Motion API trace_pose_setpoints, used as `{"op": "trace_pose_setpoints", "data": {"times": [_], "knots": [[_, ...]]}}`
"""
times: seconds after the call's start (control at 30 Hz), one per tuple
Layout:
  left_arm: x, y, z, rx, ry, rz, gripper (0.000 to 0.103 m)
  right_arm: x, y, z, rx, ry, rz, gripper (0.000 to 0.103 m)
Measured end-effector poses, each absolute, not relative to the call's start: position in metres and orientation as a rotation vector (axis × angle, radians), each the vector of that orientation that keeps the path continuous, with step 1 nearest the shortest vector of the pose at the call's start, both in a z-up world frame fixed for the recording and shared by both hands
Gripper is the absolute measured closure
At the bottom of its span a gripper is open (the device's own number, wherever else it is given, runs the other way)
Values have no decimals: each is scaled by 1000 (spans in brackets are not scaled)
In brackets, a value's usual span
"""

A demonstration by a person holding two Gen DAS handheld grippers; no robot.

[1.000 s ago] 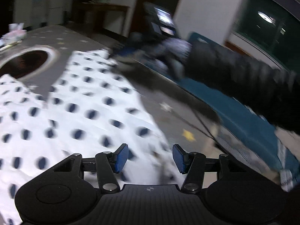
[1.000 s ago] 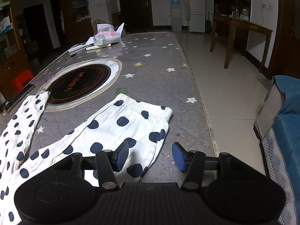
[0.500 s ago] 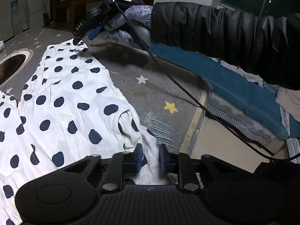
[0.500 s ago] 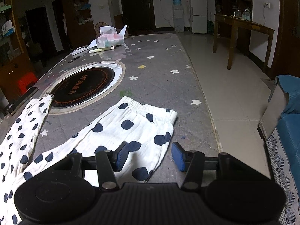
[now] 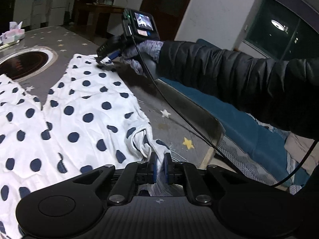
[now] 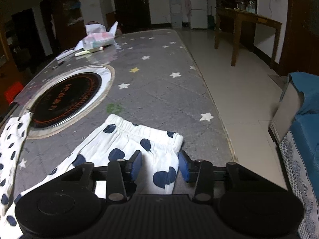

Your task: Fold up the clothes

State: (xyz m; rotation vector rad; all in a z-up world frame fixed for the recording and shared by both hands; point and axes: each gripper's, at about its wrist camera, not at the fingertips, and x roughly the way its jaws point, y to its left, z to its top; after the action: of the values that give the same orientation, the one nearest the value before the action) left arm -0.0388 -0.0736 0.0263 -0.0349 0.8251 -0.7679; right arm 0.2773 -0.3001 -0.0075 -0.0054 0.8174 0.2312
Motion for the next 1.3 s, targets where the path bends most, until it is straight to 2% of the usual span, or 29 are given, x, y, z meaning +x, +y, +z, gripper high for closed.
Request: {"op": "trace_pose_setpoints", "data": {"times": [0.07, 0.1, 0.2, 0.3, 0.53, 0.87, 1.3], "knots": [[-39, -69, 27, -52, 820, -769, 95, 279, -296, -7, -18, 815, 214, 74], [-40, -68, 27, -56, 818, -768, 95, 279, -295, -7, -23, 815, 205, 83], [-42, -63, 29, -70, 810, -763, 95, 280, -292, -4, -32, 811, 184, 95], [-44, -57, 30, -91, 797, -758, 95, 280, -290, 2, -27, 797, 173, 99], [-53, -27, 36, -170, 751, -722, 96, 284, -274, 38, -20, 756, 186, 100], [-86, 44, 42, -311, 681, -592, 96, 290, -165, 95, -93, 675, 306, 101], [-122, 123, 29, -507, 651, -392, 96, 285, 21, 88, -212, 664, 491, 101]]}}
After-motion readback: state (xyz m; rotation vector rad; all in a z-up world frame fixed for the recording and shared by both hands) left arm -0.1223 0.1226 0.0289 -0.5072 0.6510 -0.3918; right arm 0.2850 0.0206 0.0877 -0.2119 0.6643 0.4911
